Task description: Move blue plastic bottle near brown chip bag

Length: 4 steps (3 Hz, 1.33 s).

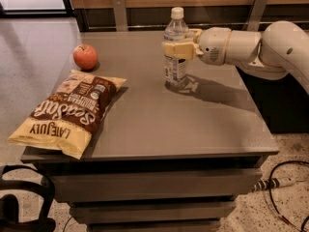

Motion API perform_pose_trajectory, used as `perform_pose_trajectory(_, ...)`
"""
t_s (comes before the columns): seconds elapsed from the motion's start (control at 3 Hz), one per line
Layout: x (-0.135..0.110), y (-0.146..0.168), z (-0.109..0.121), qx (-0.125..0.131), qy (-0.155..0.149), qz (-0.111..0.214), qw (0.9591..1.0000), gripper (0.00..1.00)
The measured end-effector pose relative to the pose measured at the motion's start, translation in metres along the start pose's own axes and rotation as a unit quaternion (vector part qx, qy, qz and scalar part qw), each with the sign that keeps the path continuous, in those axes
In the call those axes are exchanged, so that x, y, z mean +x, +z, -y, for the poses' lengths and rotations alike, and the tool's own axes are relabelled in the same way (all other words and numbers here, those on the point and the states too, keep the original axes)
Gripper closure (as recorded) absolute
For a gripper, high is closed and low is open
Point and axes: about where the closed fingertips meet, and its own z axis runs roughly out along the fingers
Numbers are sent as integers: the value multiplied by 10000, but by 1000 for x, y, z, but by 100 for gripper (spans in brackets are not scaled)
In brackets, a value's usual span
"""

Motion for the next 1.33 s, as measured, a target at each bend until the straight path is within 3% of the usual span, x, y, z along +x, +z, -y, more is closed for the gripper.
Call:
perform_pose_trajectory(0.67, 2, 30, -63, -109, -111, -21, 9999, 100)
perform_pose_trajectory(1.33, 19, 52, -102, -48, -59, 224, 9997, 100)
